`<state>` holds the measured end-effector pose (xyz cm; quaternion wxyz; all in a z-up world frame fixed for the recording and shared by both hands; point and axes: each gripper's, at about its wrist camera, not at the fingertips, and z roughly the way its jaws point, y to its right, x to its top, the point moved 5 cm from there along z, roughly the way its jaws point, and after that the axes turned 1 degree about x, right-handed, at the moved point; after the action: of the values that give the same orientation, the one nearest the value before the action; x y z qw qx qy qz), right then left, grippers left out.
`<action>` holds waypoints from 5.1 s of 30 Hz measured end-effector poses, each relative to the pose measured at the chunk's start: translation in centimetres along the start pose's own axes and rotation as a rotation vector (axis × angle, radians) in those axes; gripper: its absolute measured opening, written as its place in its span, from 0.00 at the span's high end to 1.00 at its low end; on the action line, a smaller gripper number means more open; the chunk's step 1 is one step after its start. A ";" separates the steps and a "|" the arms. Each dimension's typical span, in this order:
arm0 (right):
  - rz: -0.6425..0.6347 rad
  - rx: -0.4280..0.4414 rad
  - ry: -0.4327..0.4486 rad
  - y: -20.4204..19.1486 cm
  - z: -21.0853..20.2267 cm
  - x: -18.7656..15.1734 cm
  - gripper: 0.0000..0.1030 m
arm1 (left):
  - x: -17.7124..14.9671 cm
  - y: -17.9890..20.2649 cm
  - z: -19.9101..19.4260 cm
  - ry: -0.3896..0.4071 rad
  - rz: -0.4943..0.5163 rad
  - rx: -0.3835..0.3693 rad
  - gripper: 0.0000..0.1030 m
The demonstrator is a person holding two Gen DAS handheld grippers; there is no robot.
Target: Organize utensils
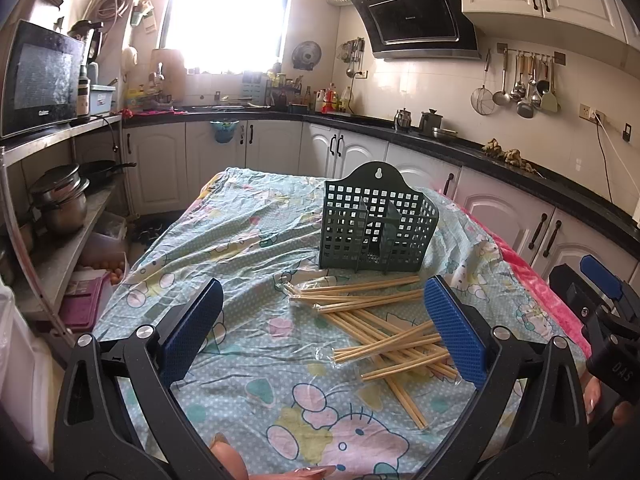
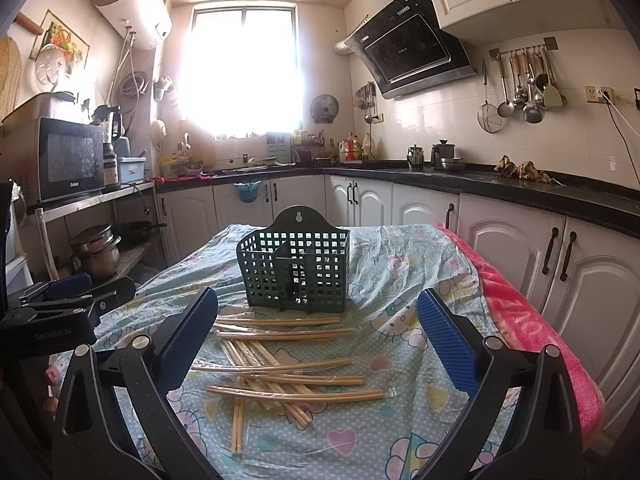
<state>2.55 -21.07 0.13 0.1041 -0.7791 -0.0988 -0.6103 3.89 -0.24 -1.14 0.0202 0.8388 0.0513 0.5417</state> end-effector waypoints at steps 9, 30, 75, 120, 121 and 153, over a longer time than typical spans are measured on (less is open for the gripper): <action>0.000 0.002 -0.001 0.0 0.0 0.0 0.06 | 0.0 0.3 0.1 -0.005 -0.004 -0.006 0.10; 0.018 0.048 -0.042 1.0 1.7 1.9 0.06 | 0.8 -2.6 1.3 -0.029 -0.073 -0.013 0.10; 0.033 -0.010 -0.383 8.1 16.3 -1.2 0.06 | 1.5 -10.1 14.4 -0.298 -0.256 -0.065 0.20; 0.123 0.184 -0.569 7.0 21.6 -6.4 0.99 | -5.1 -6.6 19.5 -0.458 -0.434 -0.317 0.89; 0.122 0.185 -0.560 7.0 21.5 -6.1 0.99 | -4.9 -6.6 19.2 -0.449 -0.436 -0.322 0.89; 0.411 0.131 -0.716 8.5 23.5 -7.7 0.96 | 1.0 -7.1 11.7 -0.217 -0.279 -0.263 0.95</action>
<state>24.98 -22.83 -13.14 0.2322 -0.9372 -0.0098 -0.2599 14.53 7.20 -5.66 0.2095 0.8671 0.0933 0.4423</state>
